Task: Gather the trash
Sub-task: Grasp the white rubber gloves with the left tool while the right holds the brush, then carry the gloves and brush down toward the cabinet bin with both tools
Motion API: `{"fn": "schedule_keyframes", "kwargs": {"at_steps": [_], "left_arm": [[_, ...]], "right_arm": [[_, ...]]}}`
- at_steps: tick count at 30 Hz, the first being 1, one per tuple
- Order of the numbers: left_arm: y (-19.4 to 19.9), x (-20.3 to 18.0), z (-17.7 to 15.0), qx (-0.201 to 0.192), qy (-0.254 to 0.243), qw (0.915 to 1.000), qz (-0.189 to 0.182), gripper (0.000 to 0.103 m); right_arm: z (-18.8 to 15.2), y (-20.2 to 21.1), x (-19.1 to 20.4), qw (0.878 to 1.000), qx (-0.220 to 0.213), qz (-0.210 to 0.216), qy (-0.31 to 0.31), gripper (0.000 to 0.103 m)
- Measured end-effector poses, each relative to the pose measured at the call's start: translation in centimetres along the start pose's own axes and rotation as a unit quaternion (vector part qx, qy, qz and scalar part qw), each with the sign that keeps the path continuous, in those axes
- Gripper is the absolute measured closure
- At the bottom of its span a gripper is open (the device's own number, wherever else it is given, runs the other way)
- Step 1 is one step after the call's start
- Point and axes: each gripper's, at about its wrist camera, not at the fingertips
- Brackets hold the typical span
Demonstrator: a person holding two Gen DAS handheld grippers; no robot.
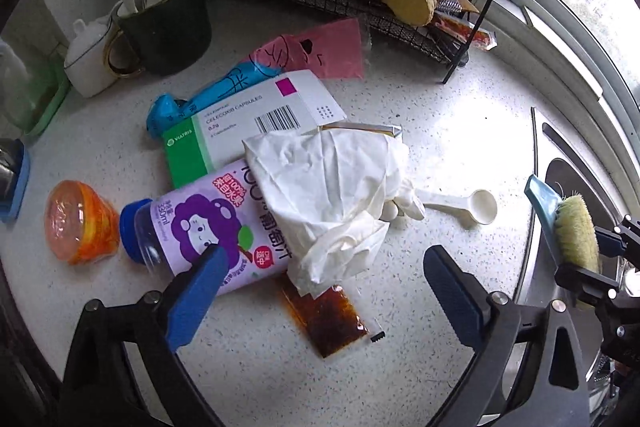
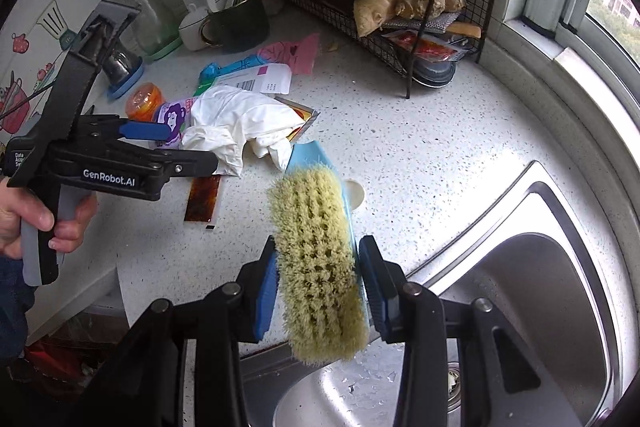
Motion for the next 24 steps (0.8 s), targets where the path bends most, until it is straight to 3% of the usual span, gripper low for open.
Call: {"fn": "schedule_keyframes", "kwargs": {"at_steps": [3,5,10,13,14,17,21,24], "left_arm": [[0.0,-0.9,0.5,-0.002,-0.010,0.9998,0.019,0.013],[0.1,-1.7,0.6,-0.007,-0.019,0.9991,0.037,0.024],[0.0,-3.1,1.0,-0.015,-0.013,0.9974,0.069,0.034],[0.0,-3.9,0.8,-0.026,-0.015,0.9952,0.094,0.060],[0.1,-4.0,0.8,-0.027,-0.015,0.9953,0.092,0.075],[-0.2,-4.0,1.0,-0.004,-0.008,0.9982,0.059,0.093],[-0.4,-4.1,0.1,0.003,-0.011,0.9985,0.053,0.099],[0.8,-4.0,-1.6,0.001,-0.016,0.9996,0.023,0.100]], "right_arm": [[0.4,-0.3,-0.1,1.000,-0.003,-0.012,-0.001,0.066],[0.7,-0.5,-0.1,1.000,-0.003,-0.008,-0.004,0.066],[1.4,-1.0,-0.3,1.000,-0.003,-0.007,-0.015,0.066],[1.3,-0.9,-0.4,1.000,-0.005,-0.008,-0.018,0.066],[1.3,-0.8,-0.4,1.000,-0.005,-0.007,-0.020,0.066],[1.3,-0.7,-0.5,1.000,-0.007,-0.003,-0.023,0.066],[1.3,-0.3,-0.6,1.000,-0.007,0.006,-0.027,0.066],[1.1,0.2,-0.5,1.000,-0.011,0.003,-0.023,0.066]]}}
Point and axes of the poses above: each gripper's, at about its wrist camera, not at the fingertips, and y roughly against the way its jaws point, x to its left, z to its top, and after that the axes turned 14 degrees about x, right-handed
